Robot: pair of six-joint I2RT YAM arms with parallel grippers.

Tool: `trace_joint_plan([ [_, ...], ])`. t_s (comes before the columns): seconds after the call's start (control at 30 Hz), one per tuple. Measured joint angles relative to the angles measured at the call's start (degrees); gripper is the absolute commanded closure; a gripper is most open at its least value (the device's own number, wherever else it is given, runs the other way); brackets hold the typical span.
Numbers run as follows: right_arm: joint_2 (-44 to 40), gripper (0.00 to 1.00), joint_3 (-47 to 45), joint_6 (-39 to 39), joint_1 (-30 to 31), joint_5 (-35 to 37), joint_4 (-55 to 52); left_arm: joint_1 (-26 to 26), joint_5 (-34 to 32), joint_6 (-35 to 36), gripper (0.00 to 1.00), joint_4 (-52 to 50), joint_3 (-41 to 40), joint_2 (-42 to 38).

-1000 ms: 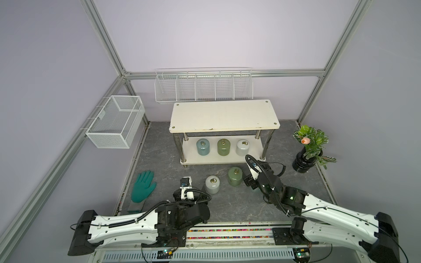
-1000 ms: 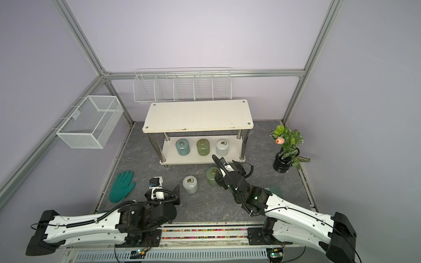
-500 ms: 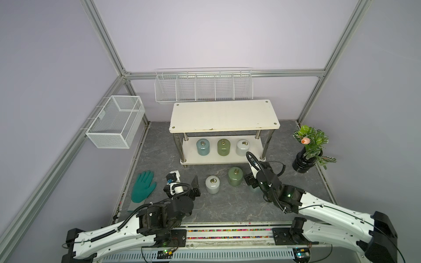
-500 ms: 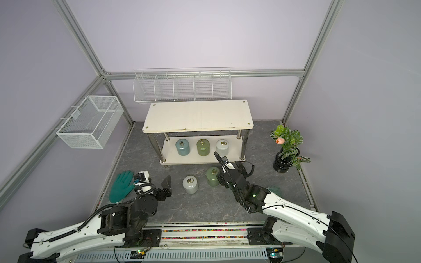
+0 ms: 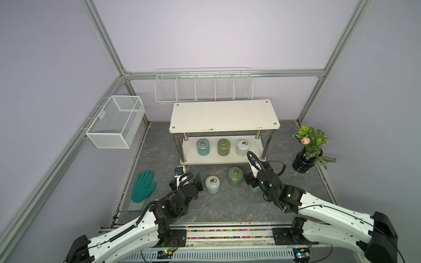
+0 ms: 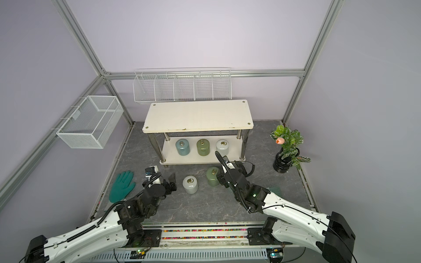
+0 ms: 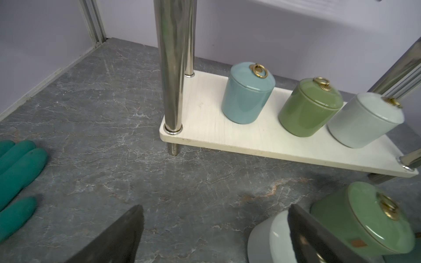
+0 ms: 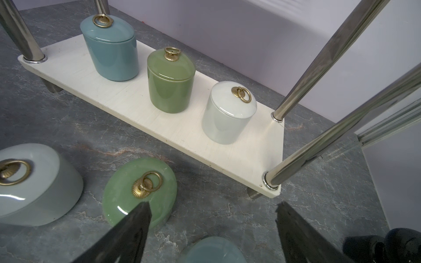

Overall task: Remove the tea canisters from the shelf
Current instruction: Pick up the tea canister from the shelf.

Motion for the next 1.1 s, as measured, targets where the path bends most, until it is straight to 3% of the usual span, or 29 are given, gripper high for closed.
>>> trace_joint_plan([
  [0.4, 1.1, 0.11, -0.1, 0.0, -0.7, -0.7, 0.6, 6.3, 5.2, 9.2, 0.0, 23.3, -3.2, 18.6],
  [0.7, 3.9, 0.11, 0.0, 0.0, -1.0, -1.4, 0.6, 11.4, 10.7, 17.4, 0.0, 35.4, -3.2, 25.4],
  [1.1, 2.4, 0.11, 0.0, -0.4, -1.2, -1.4, 0.6, 13.2, 15.2, 23.6, 0.0, 42.6, -0.9, 33.1],
])
